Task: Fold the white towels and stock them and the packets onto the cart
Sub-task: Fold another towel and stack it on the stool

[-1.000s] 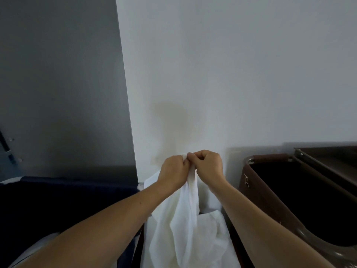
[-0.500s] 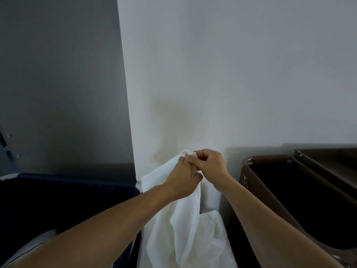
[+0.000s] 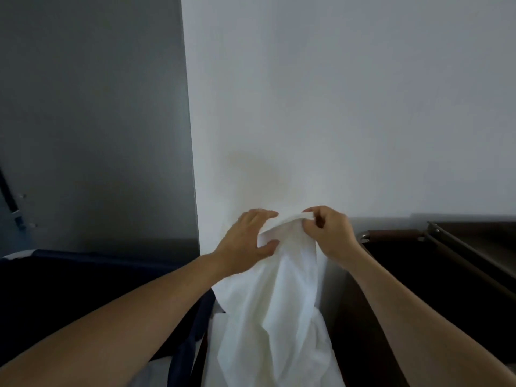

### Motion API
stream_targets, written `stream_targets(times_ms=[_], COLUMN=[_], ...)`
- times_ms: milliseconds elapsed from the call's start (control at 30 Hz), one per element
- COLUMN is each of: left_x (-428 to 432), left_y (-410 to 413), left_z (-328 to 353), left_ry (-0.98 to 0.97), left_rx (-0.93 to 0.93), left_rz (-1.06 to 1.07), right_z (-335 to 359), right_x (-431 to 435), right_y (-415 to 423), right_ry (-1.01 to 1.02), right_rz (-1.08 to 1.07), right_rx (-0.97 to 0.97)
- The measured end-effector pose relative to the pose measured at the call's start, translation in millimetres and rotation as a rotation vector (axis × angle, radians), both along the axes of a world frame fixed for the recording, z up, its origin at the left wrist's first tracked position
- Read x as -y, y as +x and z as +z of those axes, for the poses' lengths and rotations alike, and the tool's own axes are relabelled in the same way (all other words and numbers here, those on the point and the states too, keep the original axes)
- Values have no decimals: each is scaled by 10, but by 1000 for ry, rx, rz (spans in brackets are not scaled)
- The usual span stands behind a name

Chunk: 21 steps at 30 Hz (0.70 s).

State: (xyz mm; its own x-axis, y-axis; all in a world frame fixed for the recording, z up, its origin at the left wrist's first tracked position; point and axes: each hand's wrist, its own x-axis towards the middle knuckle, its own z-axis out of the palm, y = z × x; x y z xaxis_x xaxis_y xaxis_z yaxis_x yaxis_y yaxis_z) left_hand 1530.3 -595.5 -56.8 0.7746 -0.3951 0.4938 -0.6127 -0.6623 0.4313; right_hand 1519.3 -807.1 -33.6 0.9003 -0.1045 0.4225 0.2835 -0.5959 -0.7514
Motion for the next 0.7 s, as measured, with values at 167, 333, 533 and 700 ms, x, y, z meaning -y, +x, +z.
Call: stream_targets(times_ms=[167, 333, 533, 700], left_x=[122, 145, 154, 9], left_y=[-17, -54, -173, -257], left_z=[157, 246, 95, -102], left_ry=[-54, -125, 183, 452], left_rx=[75, 294, 383, -135], left_rz=[-62, -147, -58, -34], right_z=[341, 684, 559, 680], right_x=[53, 42, 10, 249], right_y=[2, 86, 145, 222], right_ry=[54, 226, 140, 303], right_rz=[-52, -133, -124, -332], right_rx=[144, 278, 223, 262])
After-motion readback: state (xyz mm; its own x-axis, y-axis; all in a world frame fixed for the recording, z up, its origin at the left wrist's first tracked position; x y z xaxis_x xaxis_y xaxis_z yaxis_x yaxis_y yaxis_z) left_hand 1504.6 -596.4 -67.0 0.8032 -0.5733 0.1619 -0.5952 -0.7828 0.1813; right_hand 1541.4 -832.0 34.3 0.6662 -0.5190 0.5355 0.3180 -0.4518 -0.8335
